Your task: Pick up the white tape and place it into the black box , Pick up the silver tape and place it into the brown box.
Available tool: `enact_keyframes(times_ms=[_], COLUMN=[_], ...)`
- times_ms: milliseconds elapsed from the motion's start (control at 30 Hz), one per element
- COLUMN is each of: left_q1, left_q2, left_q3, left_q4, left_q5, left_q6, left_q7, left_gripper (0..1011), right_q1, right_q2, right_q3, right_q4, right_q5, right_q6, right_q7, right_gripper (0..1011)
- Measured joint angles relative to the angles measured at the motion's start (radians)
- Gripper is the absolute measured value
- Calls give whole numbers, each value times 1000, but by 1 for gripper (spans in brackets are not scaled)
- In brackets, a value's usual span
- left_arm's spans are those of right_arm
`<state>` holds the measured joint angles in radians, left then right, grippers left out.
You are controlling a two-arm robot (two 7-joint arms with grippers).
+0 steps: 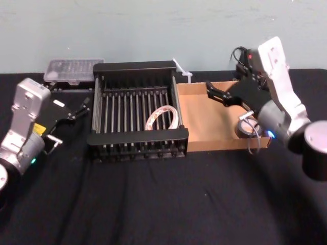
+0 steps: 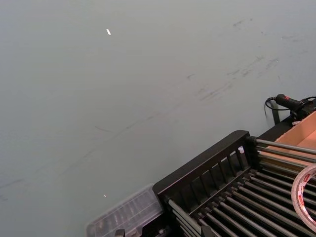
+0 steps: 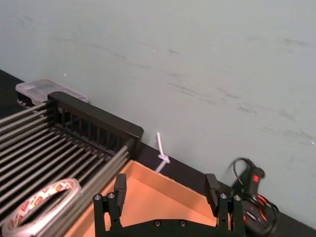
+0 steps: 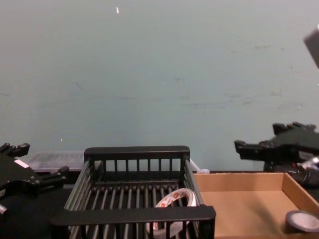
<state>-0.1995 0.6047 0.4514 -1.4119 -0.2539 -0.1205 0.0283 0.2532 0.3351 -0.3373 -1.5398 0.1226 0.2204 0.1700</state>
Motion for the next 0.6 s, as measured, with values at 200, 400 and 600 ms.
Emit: enact_keyframes(times_ms=[200, 400, 600], left_q1=[0, 0, 0], left_q2=[0, 0, 0], left_q3=[0, 0, 0], left_q4=[0, 0, 0], left_q5=[0, 0, 0], left_q6=[0, 0, 0], left_q7=[0, 0, 0], left_gripper=[1001, 1001, 1001], right_q1=[-68, -113, -134], right_q2=[0, -7, -21], right_q3=[34, 59, 77], right_q4=[-12, -14, -6], right_q5=[-6, -17, -36], right_q6=[-60, -84, -95], right_q7=[-22, -37, -52], right_gripper=[1002, 1003, 1002])
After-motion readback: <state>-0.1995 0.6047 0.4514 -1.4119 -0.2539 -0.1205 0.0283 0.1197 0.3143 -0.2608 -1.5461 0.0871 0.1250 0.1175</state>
